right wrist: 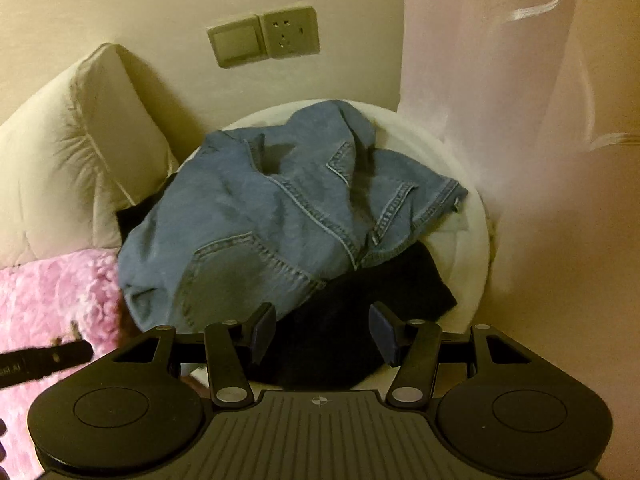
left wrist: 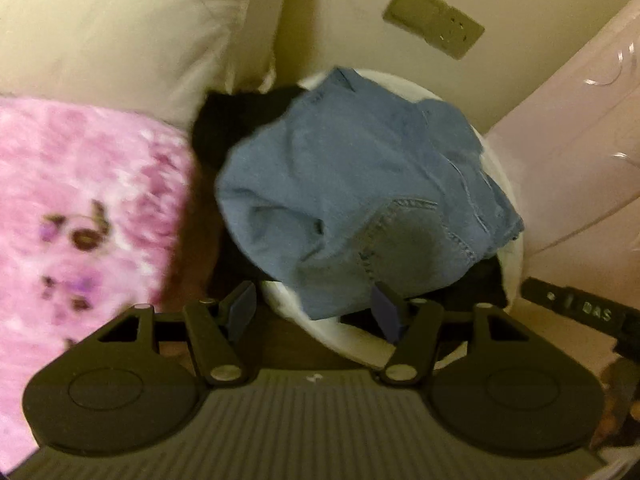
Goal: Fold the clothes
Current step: 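Grasp the blue jeans with both grippers and lift them from the bucket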
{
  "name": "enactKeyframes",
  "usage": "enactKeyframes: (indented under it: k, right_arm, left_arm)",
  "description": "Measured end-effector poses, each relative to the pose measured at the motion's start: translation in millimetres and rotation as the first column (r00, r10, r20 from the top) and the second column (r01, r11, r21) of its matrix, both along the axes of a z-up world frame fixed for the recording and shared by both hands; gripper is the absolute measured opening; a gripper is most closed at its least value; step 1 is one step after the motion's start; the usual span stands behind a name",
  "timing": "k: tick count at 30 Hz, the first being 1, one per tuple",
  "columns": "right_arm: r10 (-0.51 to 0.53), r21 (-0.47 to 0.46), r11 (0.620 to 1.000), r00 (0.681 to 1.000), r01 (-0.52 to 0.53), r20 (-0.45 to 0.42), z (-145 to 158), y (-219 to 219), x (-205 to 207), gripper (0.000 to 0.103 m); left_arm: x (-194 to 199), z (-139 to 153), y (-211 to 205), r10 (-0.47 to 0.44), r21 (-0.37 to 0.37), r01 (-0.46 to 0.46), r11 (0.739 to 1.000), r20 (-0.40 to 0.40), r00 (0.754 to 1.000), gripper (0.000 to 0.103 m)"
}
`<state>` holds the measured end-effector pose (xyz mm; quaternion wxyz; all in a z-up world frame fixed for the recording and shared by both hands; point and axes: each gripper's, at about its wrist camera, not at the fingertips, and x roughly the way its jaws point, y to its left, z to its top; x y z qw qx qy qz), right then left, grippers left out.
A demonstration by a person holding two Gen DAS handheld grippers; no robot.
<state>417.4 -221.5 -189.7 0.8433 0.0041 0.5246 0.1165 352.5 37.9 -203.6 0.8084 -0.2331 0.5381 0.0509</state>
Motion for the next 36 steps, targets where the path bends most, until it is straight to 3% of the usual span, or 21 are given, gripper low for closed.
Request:
enactKeyframes:
  k: [4, 13, 17, 19, 22, 25, 26, 29, 30, 31, 35, 36]
  right_arm:
    - [0.006, 0.01, 1.0, 1.0, -0.006, -0.02, -23.2, -9.8, 25.8, 0.056]
    - [-0.047, 0.096, 0.994, 0.997, 0.053, -0.06, -68.4, -28.5, 69.7, 0.056]
    - [-0.076, 0.163, 0.983, 0.994, 0.088, -0.082, -84.1, -33.9, 89.4, 0.057]
    - [-0.12, 0.211, 0.968, 0.989, 0.135, -0.085, -89.0, -37.6, 98.2, 0.07]
    - [-0.15, 0.273, 0.946, 0.983, 0.173, -0.101, -97.6, -38.9, 110.5, 0.072]
    - [-0.16, 0.254, 0.951, 0.983, 0.178, -0.091, -100.7, -31.6, 116.5, 0.072]
    - [-0.15, 0.235, 0.958, 0.985, 0.166, -0.082, -99.9, -27.9, 117.1, 0.071]
    - [-0.06, 0.114, 0.991, 0.998, 0.063, -0.029, -95.1, -9.4, 116.5, 0.029]
    - [-0.023, 0.064, 0.998, 1.0, 0.024, -0.015, -93.0, -2.7, 116.3, 0.02]
    - [-0.002, 0.058, 0.998, 1.0, 0.002, 0.0, -90.9, -0.5, 114.3, 0.001]
    - [0.015, 0.076, 0.997, 1.0, -0.016, 0.011, -86.9, 4.3, 117.1, 0.003]
    - [-0.004, 0.099, 0.995, 1.0, 0.004, 0.004, -89.3, 2.0, 119.5, 0.009]
  left_arm:
    - [17.6, -32.9, -7.3, -0.042, -0.061, 0.042, 0.997, 0.004, 0.999, 0.06]
    - [50.7, -79.0, -12.7, -0.133, -0.037, 0.134, 0.99, 0.044, 0.99, 0.06]
    - [66.8, -90.4, -7.6, -0.095, -0.102, 0.102, 0.99, 0.076, 0.993, 0.065]
    - [75.3, -97.1, -4.0, -0.059, -0.146, 0.07, 0.987, 0.083, 0.995, 0.067]
    - [86.3, -107.3, 1.1, -0.015, -0.221, 0.03, 0.975, 0.069, 0.997, 0.067]
    - [91.9, -108.4, -0.1, -0.015, -0.238, 0.029, 0.971, 0.064, 0.998, 0.058]
    - [91.8, -106.2, -1.7, -0.024, -0.231, 0.041, 0.972, 0.076, 0.997, 0.05]
    - [88.8, -92.9, -6.3, -0.048, -0.198, 0.073, 0.977, 0.127, 0.991, 0.03]
    - [86.9, -86.5, -7.2, -0.05, -0.191, 0.078, 0.978, 0.15, 0.987, 0.026]
    - [85.2, -82.1, -7.7, -0.048, -0.186, 0.08, 0.979, 0.169, 0.984, 0.026]
    - [87.8, -90.8, -3.8, -0.009, -0.231, 0.043, 0.972, 0.145, 0.989, 0.032]
    - [88.6, -94.1, -1.3, 0.007, -0.258, 0.028, 0.966, 0.134, 0.991, 0.033]
